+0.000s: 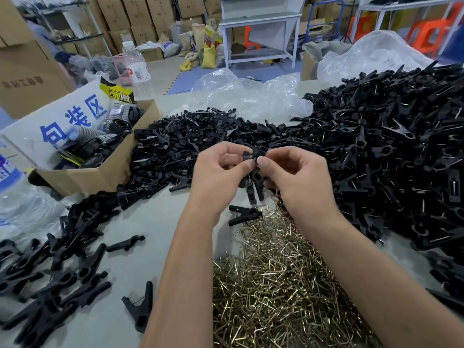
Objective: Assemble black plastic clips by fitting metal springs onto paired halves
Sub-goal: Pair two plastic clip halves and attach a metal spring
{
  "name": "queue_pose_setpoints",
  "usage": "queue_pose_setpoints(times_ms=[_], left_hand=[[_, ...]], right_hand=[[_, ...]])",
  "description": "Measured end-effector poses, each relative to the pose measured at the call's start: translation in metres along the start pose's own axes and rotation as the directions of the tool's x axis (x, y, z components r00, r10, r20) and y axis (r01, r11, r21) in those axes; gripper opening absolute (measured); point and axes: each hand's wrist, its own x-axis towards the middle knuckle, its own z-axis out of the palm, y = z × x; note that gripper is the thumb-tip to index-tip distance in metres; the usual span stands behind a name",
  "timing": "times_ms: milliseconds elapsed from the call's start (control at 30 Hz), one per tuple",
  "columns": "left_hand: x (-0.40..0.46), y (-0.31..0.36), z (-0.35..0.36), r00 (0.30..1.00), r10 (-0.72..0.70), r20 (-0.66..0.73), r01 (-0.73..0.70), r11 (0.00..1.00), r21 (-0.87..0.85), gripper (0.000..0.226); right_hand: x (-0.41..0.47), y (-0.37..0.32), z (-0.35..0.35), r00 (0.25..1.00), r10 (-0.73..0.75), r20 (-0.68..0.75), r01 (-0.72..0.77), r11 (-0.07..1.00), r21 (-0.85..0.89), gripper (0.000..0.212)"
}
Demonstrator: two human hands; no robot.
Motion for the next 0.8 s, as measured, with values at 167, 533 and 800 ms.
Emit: queue_pose_setpoints(times_ms=[167, 533, 800], left_hand=[[-0.002, 0.000, 0.006, 0.994, 0.049, 0.097, -0.044, 0.998, -0.045, 0.016], [-0.003, -0.001, -0.004, 0.996, 0.038, 0.084, -0.035, 0.999, -0.041, 0.023], [-0.002, -0.004, -0.013, 0.985, -0.089, 0.145, 0.131, 0.940, -0.314, 0.023]], right_hand=[[0.000, -0.008, -0.001, 0.997, 0.036, -0.065, -0.024, 0.985, 0.171, 0.007], [0.009, -0.006, -0.007, 0.994, 0.109, -0.031, -0.102, 0.979, 0.177, 0.012], [0.010, -0.004, -0.015, 0.993, 0.048, 0.104, -0.055, 0.997, 0.061, 0.012]])
